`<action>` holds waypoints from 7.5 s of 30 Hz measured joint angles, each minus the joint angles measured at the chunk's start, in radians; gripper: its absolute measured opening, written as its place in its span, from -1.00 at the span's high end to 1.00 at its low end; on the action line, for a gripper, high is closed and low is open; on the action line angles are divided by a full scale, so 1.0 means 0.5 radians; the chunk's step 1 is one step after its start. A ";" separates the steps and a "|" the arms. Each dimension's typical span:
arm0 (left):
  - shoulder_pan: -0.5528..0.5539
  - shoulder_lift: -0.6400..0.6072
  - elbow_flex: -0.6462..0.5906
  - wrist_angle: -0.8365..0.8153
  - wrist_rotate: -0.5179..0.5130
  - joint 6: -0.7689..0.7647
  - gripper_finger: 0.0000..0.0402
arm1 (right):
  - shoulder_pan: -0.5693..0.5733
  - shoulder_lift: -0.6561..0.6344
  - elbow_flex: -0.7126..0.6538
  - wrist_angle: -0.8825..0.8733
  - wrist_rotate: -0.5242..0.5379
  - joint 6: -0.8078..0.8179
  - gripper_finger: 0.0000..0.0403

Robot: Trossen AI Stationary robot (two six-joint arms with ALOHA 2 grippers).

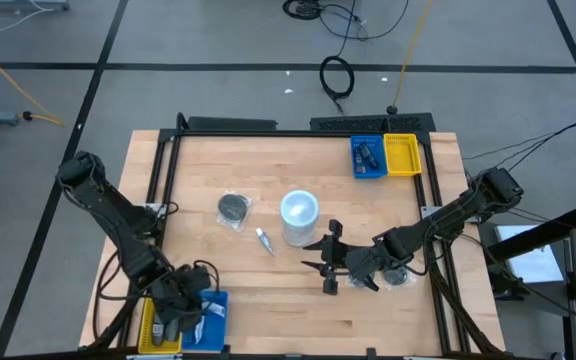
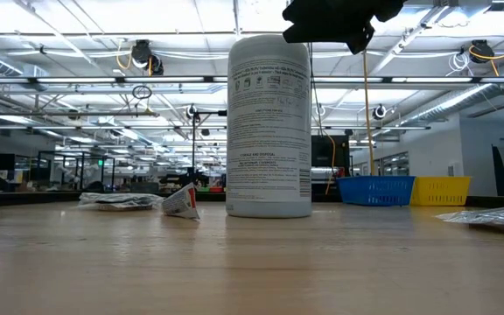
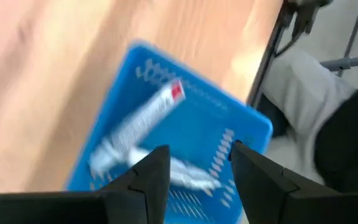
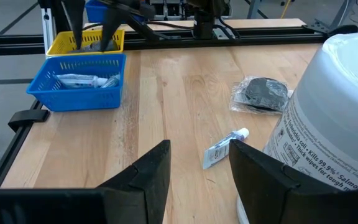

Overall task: Pick & Place Travel size toiletries
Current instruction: Put the white toothpaste into the bottom blue bin, then put the black hairbrush into the top yellow bin

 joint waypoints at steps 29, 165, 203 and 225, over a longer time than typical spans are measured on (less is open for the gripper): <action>1.230 0.218 0.002 0.092 -0.324 2.302 0.16 | 0.000 -0.001 0.000 0.014 -0.101 -0.047 0.23; 0.034 -0.070 -0.001 -0.101 0.111 0.734 0.82 | 0.000 -0.001 0.000 -0.015 -0.103 -0.098 0.23; -0.012 -0.070 0.001 -0.113 0.068 0.526 0.29 | 0.000 -0.001 -0.001 -0.016 -0.103 -0.098 0.23; 0.330 -0.069 0.002 -0.642 -0.695 1.022 0.41 | 0.000 0.000 -0.001 -0.016 -0.104 -0.052 0.23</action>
